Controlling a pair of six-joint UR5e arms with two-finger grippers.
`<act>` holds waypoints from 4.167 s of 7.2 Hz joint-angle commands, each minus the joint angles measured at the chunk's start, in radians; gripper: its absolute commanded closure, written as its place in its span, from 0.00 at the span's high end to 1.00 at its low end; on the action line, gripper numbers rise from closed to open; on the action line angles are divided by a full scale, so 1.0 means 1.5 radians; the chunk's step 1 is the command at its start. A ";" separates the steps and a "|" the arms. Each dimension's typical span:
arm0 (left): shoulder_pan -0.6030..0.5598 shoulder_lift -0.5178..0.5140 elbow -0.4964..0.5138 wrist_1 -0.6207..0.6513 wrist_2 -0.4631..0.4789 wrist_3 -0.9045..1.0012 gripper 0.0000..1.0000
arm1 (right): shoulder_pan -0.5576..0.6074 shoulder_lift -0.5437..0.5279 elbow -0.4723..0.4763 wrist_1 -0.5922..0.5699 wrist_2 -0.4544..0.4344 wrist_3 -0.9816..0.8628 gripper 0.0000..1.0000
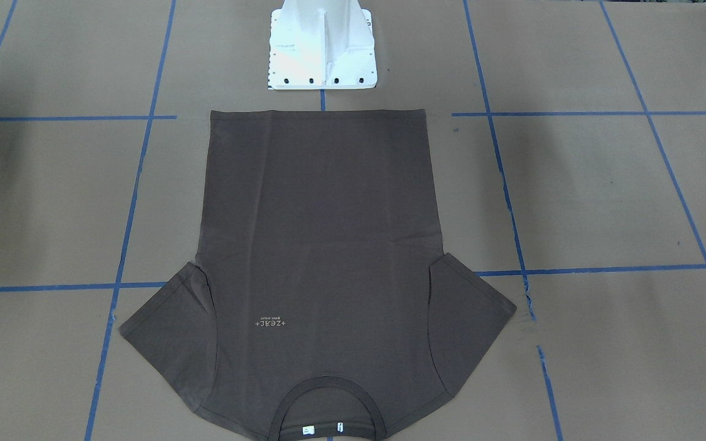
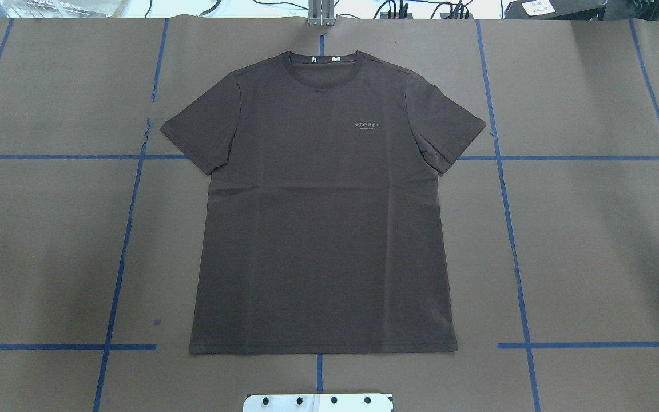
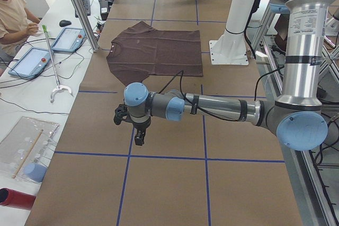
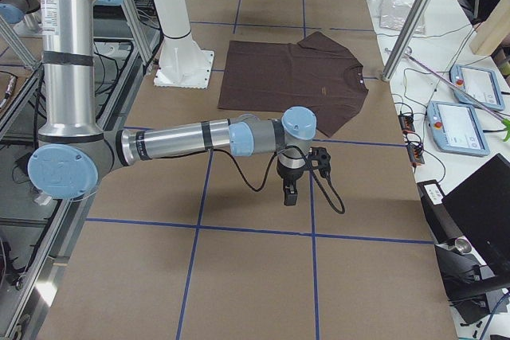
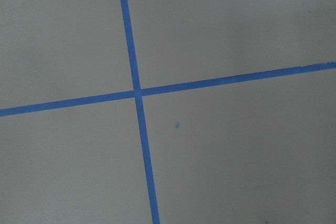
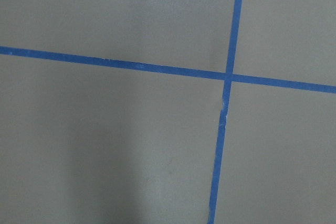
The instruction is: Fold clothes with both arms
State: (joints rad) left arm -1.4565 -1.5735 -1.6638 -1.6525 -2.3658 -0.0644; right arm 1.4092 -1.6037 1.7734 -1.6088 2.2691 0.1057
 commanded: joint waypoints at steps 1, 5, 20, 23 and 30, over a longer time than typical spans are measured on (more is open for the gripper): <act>0.000 -0.005 -0.005 0.000 0.010 0.002 1.00 | -0.001 -0.002 -0.004 -0.002 0.005 0.001 1.00; 0.006 0.009 -0.006 -0.054 0.015 -0.002 1.00 | -0.008 0.004 -0.009 0.005 0.025 0.008 1.00; 0.015 -0.001 0.057 -0.217 0.008 -0.037 1.00 | -0.322 0.400 -0.423 0.413 -0.165 0.630 0.70; 0.015 -0.001 0.057 -0.218 0.009 -0.037 1.00 | -0.324 0.400 -0.423 0.414 -0.164 0.643 0.00; 0.014 -0.002 0.060 -0.223 0.008 -0.037 1.00 | -0.407 0.563 -0.447 0.410 -0.206 0.817 0.00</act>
State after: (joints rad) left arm -1.4345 -1.5758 -1.5732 -1.9859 -2.3531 -0.1197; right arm 0.8405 -0.8502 1.1642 -0.9928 2.0041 1.2708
